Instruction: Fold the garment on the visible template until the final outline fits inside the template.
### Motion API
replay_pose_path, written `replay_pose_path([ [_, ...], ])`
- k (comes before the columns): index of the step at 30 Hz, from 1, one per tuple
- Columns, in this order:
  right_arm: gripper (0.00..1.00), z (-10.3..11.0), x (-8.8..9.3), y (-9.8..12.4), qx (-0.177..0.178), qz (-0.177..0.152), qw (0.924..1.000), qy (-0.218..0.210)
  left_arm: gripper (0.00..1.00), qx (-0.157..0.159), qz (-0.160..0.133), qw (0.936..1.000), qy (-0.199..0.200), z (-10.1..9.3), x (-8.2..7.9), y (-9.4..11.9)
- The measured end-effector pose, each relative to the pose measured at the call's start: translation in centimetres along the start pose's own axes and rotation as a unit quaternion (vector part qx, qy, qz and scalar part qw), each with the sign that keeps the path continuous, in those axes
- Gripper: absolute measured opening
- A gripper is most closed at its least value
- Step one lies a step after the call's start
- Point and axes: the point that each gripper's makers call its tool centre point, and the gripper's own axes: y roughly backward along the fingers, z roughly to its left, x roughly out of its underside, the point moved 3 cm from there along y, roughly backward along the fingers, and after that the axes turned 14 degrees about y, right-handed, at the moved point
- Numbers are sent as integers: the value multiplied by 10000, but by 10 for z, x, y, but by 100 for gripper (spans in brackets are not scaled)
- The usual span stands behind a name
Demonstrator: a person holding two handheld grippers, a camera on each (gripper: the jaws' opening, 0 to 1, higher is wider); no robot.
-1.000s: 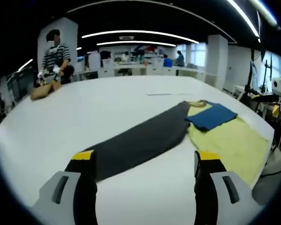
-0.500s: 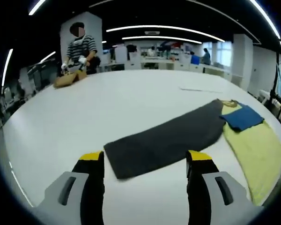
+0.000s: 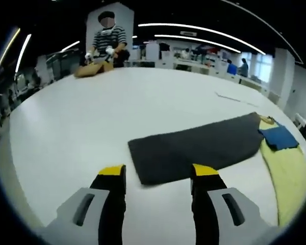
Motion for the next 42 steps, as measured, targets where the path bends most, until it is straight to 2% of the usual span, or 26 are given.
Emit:
replay_pose_path([
  [3,99,1,0,1,65,-31,10000,35,44,-72,21,10000,-49,4,2,-2],
  [5,99,1,-1,1,66,-53,10000,28,38,-214,85,9996,-178,8,5,-2],
  [10,99,-3,5,4,196,116,9997,-7,31,-233,20,9996,-181,12,6,-6],
  [13,99,-4,5,5,252,92,9996,-104,26,-207,-19,9996,-167,9,6,-7],
  [16,99,-3,4,5,288,82,9995,-129,23,-297,81,9994,-183,9,10,-7],
  [17,99,-3,4,5,294,81,9995,-129,21,-255,-32,9996,-80,9,10,-9],
  [23,98,-2,3,6,323,44,9994,-139,22,-401,-111,9987,296,11,12,-7],
  [34,97,7,2,1,259,77,9996,1,21,-640,-19,9971,402,9,12,-10],
  [35,96,6,2,1,257,76,9996,4,20,-634,-8,9971,424,8,13,-6],
  [40,96,1,1,2,339,46,9994,13,8,-778,-35,9917,1024,13,12,1],
  [42,95,2,0,1,317,17,9995,21,3,-635,20,9894,1306,10,13,2],
])
